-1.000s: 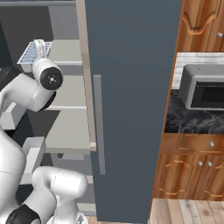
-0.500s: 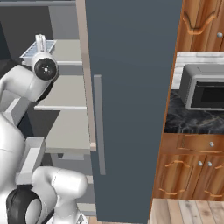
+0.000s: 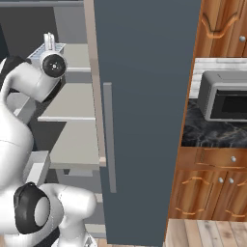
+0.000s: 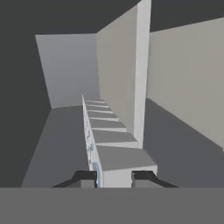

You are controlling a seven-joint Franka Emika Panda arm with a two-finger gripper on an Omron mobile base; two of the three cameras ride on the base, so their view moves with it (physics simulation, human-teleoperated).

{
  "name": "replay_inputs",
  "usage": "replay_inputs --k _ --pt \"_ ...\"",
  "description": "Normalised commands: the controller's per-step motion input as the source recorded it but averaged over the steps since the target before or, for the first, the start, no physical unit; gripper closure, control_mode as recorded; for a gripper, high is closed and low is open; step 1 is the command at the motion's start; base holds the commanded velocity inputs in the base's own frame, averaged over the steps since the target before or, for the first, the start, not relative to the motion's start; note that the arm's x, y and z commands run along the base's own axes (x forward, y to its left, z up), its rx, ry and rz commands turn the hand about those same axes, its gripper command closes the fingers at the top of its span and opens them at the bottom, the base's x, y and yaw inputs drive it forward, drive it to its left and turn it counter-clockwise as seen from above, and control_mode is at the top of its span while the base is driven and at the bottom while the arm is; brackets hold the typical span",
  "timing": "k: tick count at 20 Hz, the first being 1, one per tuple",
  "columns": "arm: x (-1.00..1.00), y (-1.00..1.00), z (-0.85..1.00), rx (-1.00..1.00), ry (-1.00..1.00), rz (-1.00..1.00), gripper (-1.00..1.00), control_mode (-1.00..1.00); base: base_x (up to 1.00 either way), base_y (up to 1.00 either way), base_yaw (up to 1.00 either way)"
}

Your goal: The ice cube tray has been filled with water. Take the tray and place it in the freezer to make ice. Close the freezer door after placing the tray.

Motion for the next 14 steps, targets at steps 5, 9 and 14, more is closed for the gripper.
replay_inputs --k 5,9,14 --pt "0.52 0.15 0.0 -0.03 0.0 0.0 1.0 -1.0 0.0 0.0 0.0" --pt "0.54 0.21 0.0 -0.05 0.0 0.0 1.0 -1.0 0.0 0.0 0.0" --pt "0.57 0.09 0.0 -0.04 0.02 0.0 1.0 -1.0 0.0 0.0 0.0"
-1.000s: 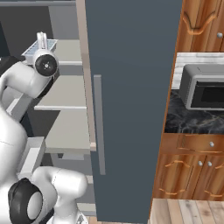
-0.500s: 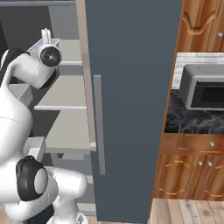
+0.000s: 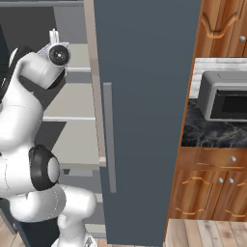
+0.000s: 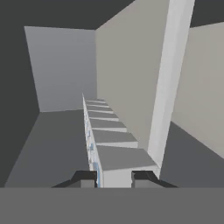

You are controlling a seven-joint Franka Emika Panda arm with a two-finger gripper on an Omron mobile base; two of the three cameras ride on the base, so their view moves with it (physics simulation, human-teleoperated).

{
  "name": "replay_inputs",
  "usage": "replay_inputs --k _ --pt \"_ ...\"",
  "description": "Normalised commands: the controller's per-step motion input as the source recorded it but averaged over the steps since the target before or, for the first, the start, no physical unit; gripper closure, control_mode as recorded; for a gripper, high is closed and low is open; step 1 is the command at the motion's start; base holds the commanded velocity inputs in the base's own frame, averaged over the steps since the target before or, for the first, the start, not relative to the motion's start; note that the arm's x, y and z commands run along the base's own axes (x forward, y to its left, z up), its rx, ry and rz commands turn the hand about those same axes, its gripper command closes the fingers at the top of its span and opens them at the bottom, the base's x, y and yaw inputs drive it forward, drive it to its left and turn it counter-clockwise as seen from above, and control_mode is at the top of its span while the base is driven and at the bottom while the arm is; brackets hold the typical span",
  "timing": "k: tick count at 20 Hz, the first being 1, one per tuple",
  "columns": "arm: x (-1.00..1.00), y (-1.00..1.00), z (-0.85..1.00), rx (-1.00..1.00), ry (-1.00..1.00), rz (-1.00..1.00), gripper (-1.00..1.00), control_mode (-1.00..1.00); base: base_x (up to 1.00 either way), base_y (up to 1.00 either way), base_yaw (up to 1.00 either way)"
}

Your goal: The ice cube tray has been filled with water. Take the tray and place it in the freezer to make ice. Close the freezer door after placing the tray.

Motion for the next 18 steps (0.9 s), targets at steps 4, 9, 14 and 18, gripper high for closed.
replay_inputs --k 4,9,14,18 --pt "0.6 0.09 0.0 -0.04 0.03 0.0 1.0 -1.0 0.0 0.0 0.0" --pt "0.61 0.23 -0.04 -0.07 0.01 0.0 1.0 -1.0 0.0 0.0 0.0" --pt "0.59 0.2 -0.2 -0.09 0.0 0.0 1.0 -1.0 0.0 0.0 0.0" --pt "0.62 0.18 -0.31 -0.1 0.0 0.0 1.0 -1.0 0.0 0.0 0.0"
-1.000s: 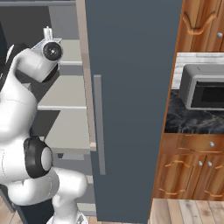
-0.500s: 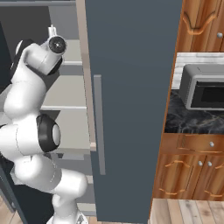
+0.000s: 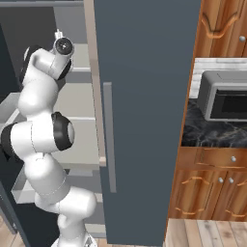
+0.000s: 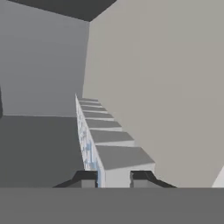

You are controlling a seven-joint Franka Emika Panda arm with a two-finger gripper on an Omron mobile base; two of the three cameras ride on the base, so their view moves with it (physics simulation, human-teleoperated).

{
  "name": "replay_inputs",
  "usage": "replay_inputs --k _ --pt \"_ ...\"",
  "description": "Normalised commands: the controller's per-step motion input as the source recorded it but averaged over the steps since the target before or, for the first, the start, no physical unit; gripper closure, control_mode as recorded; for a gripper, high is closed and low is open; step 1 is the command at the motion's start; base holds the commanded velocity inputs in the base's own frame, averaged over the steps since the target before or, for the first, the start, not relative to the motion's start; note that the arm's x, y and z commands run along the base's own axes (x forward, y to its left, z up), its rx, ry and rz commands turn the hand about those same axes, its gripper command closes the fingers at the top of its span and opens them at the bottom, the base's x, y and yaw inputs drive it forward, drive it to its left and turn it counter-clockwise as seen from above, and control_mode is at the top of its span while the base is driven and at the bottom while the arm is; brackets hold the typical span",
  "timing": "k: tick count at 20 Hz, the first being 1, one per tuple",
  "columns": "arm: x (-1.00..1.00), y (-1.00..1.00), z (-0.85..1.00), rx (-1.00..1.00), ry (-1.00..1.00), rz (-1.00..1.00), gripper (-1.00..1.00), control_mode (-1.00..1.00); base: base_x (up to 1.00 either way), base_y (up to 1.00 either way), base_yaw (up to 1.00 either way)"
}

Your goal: The ice cube tray has been filled with water. Take the tray and place it in the freezer to make ice. Close the freezer door after placing the tray.

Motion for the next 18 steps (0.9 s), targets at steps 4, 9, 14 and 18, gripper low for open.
replay_inputs --k 4,9,14,18 --pt "0.65 0.23 -0.24 -0.1 0.0 -0.01 1.0 -1.0 0.0 0.0 0.0" --pt "0.11 0.19 -0.01 -0.04 0.0 -0.05 -1.0 -1.0 0.0 0.0 0.0" --pt "-0.87 -0.12 0.0 0.0 -0.02 -0.28 -1.0 -1.0 0.0 0.0 0.0" --pt "-1.0 -0.33 -0.06 0.0 -0.1 -0.37 -1.0 -1.0 0.0 0.0 0.0"
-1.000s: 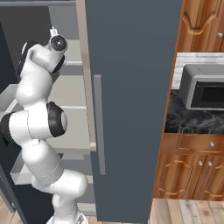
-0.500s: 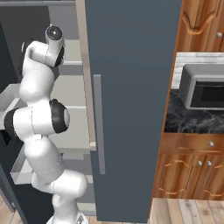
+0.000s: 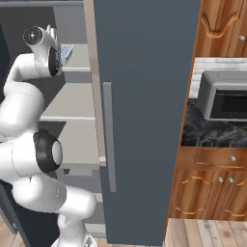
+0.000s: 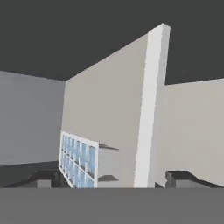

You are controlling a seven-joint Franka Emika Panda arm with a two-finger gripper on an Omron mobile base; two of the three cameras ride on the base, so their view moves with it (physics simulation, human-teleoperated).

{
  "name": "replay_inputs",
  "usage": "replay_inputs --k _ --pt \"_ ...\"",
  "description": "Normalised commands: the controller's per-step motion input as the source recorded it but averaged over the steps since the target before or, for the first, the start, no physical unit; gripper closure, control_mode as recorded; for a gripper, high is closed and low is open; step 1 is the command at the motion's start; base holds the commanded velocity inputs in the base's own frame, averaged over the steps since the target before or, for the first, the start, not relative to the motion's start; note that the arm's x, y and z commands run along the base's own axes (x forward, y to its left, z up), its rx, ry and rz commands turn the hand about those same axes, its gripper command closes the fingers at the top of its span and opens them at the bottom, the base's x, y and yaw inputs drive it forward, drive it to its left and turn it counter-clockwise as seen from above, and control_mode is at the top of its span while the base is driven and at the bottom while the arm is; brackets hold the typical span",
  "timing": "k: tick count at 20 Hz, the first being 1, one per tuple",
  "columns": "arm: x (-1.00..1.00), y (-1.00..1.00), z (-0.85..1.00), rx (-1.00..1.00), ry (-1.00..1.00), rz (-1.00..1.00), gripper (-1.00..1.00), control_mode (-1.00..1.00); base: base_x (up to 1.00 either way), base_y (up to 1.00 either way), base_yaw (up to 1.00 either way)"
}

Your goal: The ice cube tray has been filled with water. Take the tray and place it in the freezer to make ice. Close the freezer door after placing the tray.

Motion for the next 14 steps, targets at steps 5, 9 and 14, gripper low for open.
replay_inputs --k 5,9,14 --pt "-1.0 -0.43 0.0 0.02 -0.11 -0.24 -1.0 -1.0 0.0 0.0 0.0" --pt "-0.91 -0.64 0.18 0.11 -0.02 -0.11 -1.0 -1.0 0.0 0.0 0.0" --pt "-0.8 -0.66 0.24 0.29 0.0 -0.01 -1.0 -1.0 0.0 0.0 0.0"
